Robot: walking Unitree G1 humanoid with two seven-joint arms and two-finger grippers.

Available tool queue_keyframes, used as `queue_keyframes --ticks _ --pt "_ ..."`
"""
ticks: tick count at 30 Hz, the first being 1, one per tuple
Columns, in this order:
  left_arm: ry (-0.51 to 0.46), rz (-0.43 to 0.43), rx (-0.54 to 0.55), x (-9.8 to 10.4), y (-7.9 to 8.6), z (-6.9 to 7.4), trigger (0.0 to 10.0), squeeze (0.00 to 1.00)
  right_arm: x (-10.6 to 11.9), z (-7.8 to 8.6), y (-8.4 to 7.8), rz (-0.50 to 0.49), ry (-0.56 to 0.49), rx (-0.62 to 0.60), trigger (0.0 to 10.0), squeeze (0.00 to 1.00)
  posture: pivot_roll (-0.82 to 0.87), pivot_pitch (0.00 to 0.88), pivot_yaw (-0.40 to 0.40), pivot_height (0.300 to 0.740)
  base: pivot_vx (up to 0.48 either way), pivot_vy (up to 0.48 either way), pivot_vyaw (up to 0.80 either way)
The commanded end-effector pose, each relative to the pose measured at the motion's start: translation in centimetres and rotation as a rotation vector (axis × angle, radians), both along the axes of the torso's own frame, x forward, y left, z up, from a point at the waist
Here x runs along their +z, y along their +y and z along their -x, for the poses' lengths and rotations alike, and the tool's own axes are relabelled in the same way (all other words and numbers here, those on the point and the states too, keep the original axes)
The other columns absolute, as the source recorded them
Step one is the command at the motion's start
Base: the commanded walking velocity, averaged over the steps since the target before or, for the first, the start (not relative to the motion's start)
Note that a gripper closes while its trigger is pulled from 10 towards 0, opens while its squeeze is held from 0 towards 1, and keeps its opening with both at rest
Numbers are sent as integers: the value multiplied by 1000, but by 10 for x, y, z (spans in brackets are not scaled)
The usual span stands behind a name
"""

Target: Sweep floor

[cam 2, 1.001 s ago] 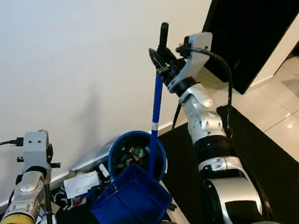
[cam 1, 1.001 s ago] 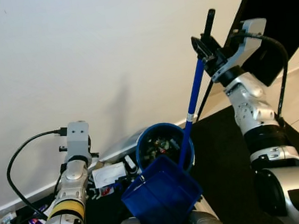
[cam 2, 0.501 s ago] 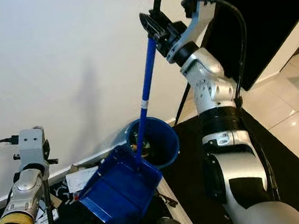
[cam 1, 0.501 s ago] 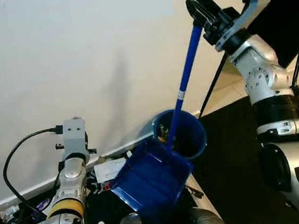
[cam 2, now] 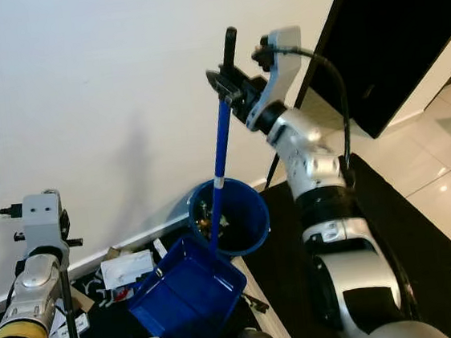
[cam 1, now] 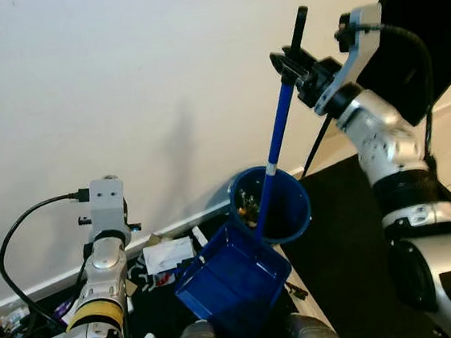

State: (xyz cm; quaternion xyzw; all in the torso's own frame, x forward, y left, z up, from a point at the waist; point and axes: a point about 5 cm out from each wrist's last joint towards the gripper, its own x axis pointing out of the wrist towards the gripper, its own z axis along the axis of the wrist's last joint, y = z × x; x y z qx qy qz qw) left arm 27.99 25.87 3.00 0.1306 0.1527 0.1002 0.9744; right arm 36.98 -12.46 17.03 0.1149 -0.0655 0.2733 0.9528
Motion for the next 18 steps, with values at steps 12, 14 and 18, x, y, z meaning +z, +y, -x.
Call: queue_keyframes --ticks 12,14,18 --pt "-37 -65 -11 9 6 -5 10000 0 -75 25 -29 67 66 -371 10000 0 172 0 -79 740 0 0 0" --pt "-42 -64 -14 9 5 -5 10000 0 -81 29 -34 104 67 -427 10000 0 171 0 -80 740 0 0 0" --pt "-46 -61 -19 9 3 -5 10000 0 -94 39 -51 217 78 -579 10000 0 167 0 -77 740 0 0 0"
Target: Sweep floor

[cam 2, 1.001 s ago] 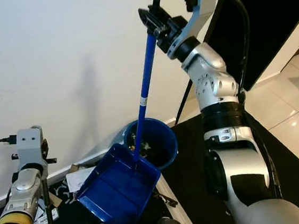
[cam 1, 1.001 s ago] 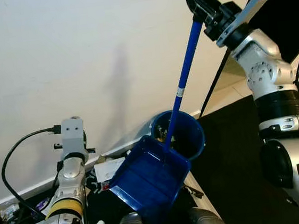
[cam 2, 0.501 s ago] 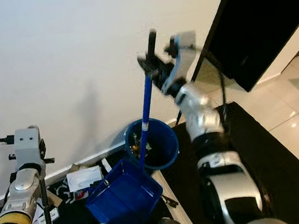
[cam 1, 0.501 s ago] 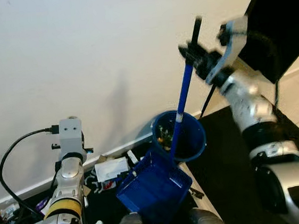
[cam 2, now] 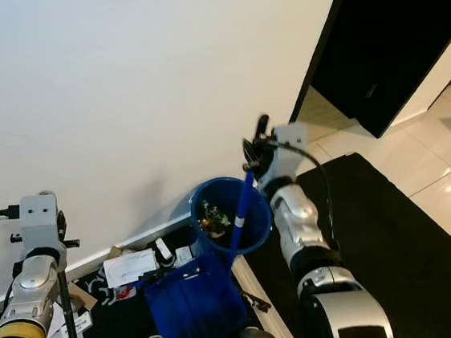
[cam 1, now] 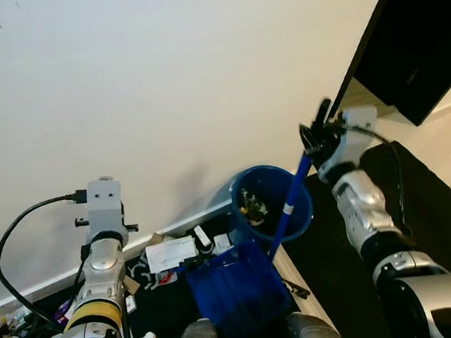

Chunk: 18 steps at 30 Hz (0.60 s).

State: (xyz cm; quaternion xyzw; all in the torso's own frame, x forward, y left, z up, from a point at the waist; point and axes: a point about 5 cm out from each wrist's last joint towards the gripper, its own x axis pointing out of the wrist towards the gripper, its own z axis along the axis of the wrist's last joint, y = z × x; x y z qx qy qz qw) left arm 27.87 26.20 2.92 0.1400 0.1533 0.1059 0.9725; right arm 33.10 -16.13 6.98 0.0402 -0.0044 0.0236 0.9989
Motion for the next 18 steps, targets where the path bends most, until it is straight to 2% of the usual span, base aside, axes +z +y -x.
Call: queue_keyframes --ticks 1,4,5,9,12,13,16,18 --pt "-47 -41 -30 10 -1 -7 10000 0 2 2 -20 102 -36 -107 10000 0 165 0 -75 740 0 0 0" --pt "-45 -46 -43 10 -2 -7 10000 0 -5 9 -40 144 -9 -239 10000 0 160 0 -70 740 0 0 0" --pt "-45 -46 -43 10 -2 -7 10000 0 -5 9 -40 144 -9 -239 10000 0 160 0 -70 740 0 0 0" --pt "-47 -47 -42 10 -3 -8 10000 0 -7 13 -56 167 7 -337 10000 0 158 0 -65 740 0 0 0" --pt "-48 -48 -45 10 -3 -9 10000 0 -8 14 -63 149 14 -375 10000 0 158 0 -65 740 0 0 0" --pt "-49 -50 -47 10 -3 -9 10000 0 -4 14 -70 132 1 -413 10000 0 154 0 -63 740 0 0 0" --pt "-50 -49 -49 10 -4 -9 10000 0 -3 14 -74 114 -2 -435 10000 0 154 0 -63 740 0 0 0" --pt "-47 -42 -55 10 -5 -9 10000 0 -5 13 -73 26 16 -399 10000 0 152 0 -66 740 0 0 0"
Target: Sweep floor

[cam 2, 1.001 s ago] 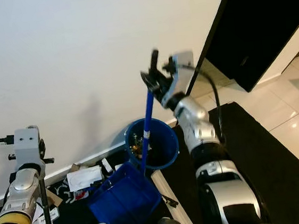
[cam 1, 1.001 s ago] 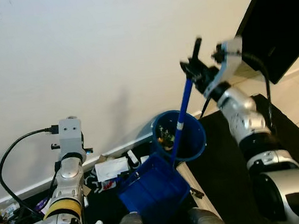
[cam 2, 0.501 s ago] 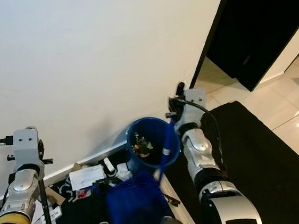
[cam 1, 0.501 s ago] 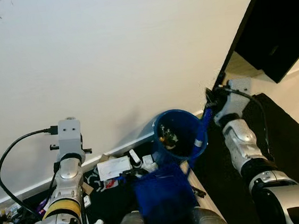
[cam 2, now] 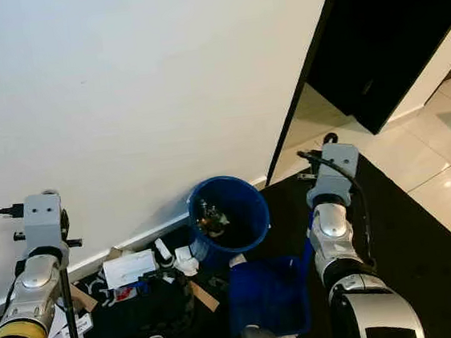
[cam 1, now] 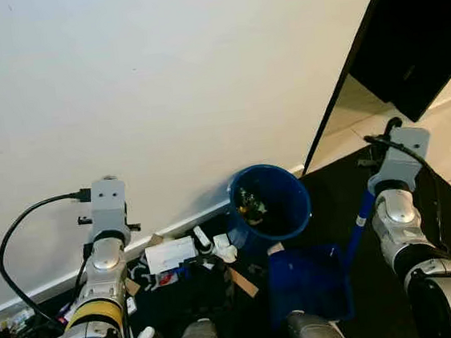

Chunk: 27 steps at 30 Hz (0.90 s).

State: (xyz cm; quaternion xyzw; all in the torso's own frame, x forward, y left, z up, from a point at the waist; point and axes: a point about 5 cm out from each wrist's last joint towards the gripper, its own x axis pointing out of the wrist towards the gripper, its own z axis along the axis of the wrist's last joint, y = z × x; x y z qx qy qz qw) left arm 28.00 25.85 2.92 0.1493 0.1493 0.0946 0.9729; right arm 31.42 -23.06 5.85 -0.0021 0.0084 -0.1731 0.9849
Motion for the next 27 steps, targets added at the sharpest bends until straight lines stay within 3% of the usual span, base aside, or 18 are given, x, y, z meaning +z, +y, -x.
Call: queue_keyframes --ticks 1,3,5,8,16,27 --pt "-45 -26 -30 10 -2 -7 10000 0 6 -4 -4 -50 -34 -5 10000 0 152 0 -66 740 0 0 0" --pt "-18 -8 -54 5 -7 -6 10000 0 -1 -3 4 -128 -19 79 10000 0 154 0 -70 740 0 0 0" --pt "-18 -8 -54 5 -7 -6 10000 0 -1 -3 4 -128 -19 79 10000 0 154 0 -70 740 0 0 0" --pt "76 -17 -94 -11 -13 2 10000 0 -14 2 14 -183 38 147 10000 0 151 0 -72 740 0 0 0" --pt "130 -5 -75 -25 -18 11 10000 0 -43 23 21 -190 168 192 10000 0 148 0 -77 740 0 0 0" --pt "142 21 -111 -32 -31 16 10000 0 -60 37 34 -224 230 270 10000 0 154 0 -73 740 0 434 0"
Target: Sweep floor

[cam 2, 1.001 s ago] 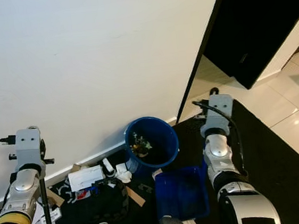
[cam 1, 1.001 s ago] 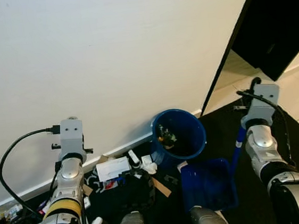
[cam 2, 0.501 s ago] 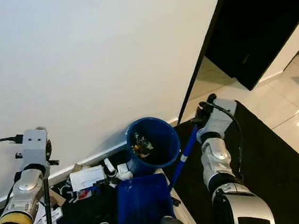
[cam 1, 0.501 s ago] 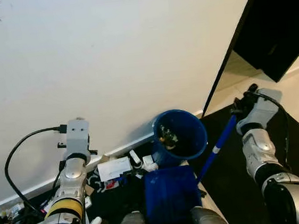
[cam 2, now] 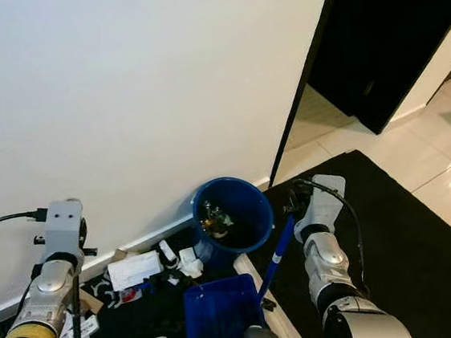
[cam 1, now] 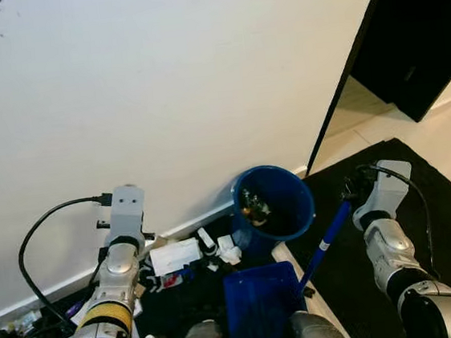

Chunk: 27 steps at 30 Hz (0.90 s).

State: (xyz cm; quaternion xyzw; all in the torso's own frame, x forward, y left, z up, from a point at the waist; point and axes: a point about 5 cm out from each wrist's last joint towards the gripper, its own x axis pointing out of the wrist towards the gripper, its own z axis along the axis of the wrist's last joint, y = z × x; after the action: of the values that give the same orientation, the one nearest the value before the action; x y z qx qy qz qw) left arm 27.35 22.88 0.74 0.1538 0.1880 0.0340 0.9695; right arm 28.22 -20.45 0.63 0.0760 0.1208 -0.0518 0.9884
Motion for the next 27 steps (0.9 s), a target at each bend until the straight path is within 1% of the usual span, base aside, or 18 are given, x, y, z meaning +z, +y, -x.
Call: queue_keyframes --ticks 1,5,6,7,10,11,12,13,14,16,18,19,20,23,26,27 --pt "49 4 -7 -11 -3 10 10000 0 -9 6 10 -31 40 39 10000 0 156 0 -74 740 0 480 0" --pt "51 5 -9 -12 -3 10 10000 0 -12 8 12 -35 54 50 10000 0 159 0 -74 740 0 480 0" --pt "53 16 -10 -13 -5 12 10000 0 -14 11 14 -33 67 61 10000 0 164 0 -76 740 0 480 0" --pt "55 24 -10 -14 -6 13 10000 0 -17 13 16 -32 76 70 10000 0 164 0 -76 740 0 0 0" --pt "106 67 -16 -26 -10 23 10000 0 -25 21 19 -31 112 84 10000 0 168 0 -81 740 0 0 0" --pt "106 67 -16 -26 -10 23 10000 0 -25 21 19 -31 112 84 10000 0 168 0 -81 740 0 0 0" --pt "125 83 0 -30 -10 26 10000 0 -27 23 20 -37 124 83 10000 0 168 0 -81 740 0 0 0" --pt "158 101 32 -36 -7 33 10000 0 -31 28 19 -37 145 79 10000 0 166 0 -81 740 0 0 0" --pt "158 101 32 -36 -7 33 10000 0 -31 28 19 -37 145 79 10000 0 166 0 -81 740 0 0 0" --pt "231 88 66 -48 -3 46 10000 0 -38 37 18 -35 187 56 10000 0 161 0 -78 740 0 0 0" --pt "307 36 20 -60 -3 62 10000 0 -45 46 13 -25 224 24 10000 0 156 0 -69 740 0 0 0" --pt "325 24 4 -62 -3 66 10000 0 -47 49 12 -23 232 14 10000 0 156 0 -69 740 0 0 0" --pt "325 24 4 -62 -3 66 10000 0 -47 49 12 -23 232 14 10000 0 156 0 -69 740 0 0 0" --pt "326 48 2 -66 -6 72 10000 0 -53 60 0 -39 255 -72 10000 0 151 0 -61 740 0 0 0" --pt "324 62 2 -66 -7 74 10000 0 -54 64 -4 -40 258 -89 10000 0 150 0 -61 740 0 0 0" --pt "322 85 -11 -67 -11 74 10000 0 -56 68 -6 -36 265 -92 10000 0 150 0 -61 740 0 -480 0"
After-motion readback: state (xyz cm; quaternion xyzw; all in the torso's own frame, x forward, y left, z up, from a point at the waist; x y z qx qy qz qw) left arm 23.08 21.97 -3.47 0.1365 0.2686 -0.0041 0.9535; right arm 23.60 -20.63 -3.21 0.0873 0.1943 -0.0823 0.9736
